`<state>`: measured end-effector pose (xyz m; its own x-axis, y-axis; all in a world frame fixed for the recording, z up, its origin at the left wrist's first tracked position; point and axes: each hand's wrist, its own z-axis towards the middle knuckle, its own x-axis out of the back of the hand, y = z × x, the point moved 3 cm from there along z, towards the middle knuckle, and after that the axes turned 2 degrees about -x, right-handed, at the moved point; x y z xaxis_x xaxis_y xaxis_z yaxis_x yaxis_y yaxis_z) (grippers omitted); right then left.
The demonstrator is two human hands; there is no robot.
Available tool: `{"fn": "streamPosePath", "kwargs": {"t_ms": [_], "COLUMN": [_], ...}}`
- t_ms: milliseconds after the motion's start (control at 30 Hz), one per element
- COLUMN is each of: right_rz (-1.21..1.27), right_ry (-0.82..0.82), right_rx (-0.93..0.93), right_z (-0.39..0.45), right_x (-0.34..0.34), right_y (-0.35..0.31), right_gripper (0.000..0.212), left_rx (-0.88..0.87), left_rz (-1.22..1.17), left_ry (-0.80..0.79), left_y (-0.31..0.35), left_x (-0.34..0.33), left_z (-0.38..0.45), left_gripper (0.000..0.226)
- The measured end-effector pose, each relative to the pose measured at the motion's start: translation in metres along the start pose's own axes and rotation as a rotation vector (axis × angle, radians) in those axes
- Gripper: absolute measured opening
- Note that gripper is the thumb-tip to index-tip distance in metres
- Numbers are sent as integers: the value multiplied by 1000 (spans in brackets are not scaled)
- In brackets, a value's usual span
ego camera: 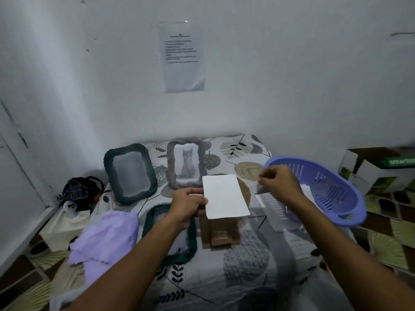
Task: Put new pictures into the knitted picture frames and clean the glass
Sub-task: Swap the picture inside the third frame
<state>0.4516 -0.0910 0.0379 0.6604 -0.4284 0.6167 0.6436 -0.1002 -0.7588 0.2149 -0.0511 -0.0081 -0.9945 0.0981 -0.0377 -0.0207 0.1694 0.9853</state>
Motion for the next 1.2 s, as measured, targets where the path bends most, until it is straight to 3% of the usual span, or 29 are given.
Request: {"fn": "streamPosePath", "kwargs": {"t_ms": [100,200,267,500,867,1200], "right_rz": [-336,-384,-356,-257,-227,-239], "right_ry": [-39,-251,-321,-304,-324,-355], "right_rx": [9,-105,-118,-140,-129,-122], "right_z": [8,10,8,21,22,18], "right_x": [26,32,30,42,47,35], "right_y": [17,41,46,47,48,52], "right_gripper": [16,36,37,21,29,31], "left_rx": [-1,2,4,35,73,109], "left_rz": [65,165,232,210,148,199], "left_ry": [-18,-13,-10,2,-2,-162], "left_y": [-4,-12,-16,-39,-58,-49], "left_x": [-25,-52,-69,-122,-173,-177], "left_z": [6,16,19,26,31,27], "left_gripper": [23,25,25,23,25,20]}}
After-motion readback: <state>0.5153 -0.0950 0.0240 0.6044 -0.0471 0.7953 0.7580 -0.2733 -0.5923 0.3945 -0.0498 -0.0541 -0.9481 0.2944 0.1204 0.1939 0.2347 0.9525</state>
